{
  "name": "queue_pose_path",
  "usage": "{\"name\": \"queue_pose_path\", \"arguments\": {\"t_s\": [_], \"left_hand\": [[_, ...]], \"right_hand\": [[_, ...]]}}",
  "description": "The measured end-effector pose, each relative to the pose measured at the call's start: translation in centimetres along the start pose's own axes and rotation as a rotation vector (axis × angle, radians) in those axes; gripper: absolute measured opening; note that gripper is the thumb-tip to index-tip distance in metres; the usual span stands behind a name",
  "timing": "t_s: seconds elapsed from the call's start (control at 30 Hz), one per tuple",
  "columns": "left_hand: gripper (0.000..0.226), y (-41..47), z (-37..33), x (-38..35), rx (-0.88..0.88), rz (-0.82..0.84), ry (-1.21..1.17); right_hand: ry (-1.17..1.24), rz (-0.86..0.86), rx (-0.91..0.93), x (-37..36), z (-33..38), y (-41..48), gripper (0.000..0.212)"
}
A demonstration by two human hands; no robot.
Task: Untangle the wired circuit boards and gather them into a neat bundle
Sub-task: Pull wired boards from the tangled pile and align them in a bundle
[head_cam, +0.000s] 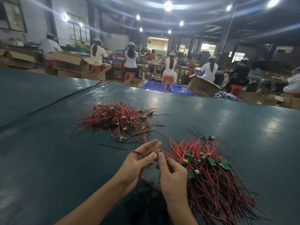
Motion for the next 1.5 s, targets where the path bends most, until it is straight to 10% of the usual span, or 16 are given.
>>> {"name": "queue_pose_path", "arguments": {"t_s": [0.37,0.73,1.03,1.3,1.5], "left_hand": [[0.042,-1.0,0.2,1.4,-0.03,-0.282,0.256],[0.04,-1.5,-1.0,0.8,-0.094,-0.311,0.266],[0.038,-1.5,-0.6,0.7,-0.091,-0.304,0.296],[0.046,-1.3,-1.1,0.6,-0.06,-0.272,0.319],[0.04,-1.2,-0.5,1.5,0.016,-0.316,0.13]], "right_hand": [[0.071,-0.034,-0.089,0.1,-0.9,-0.1,0.024],[0.452,-0.484,-0.343,5.5,-3.6,0.8,0.018],[0.179,-0.089,-0.231,-0.1,-2.1,-0.4,0.021],[0.329,-0.506,-0.339,5.9,-3.1,0.4,0.015],[0.459,-0.485,-0.294,5.9,-2.5,0.6,0.02]]}}
Point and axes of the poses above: each hand's wrist, its own y-axis towards the middle knuckle, its own x-axis out of the back of the hand, z = x × y, the point moved 10 cm from there along y, towards the middle knuckle, and after that the axes turned 14 degrees about x, right-handed, at the moved point
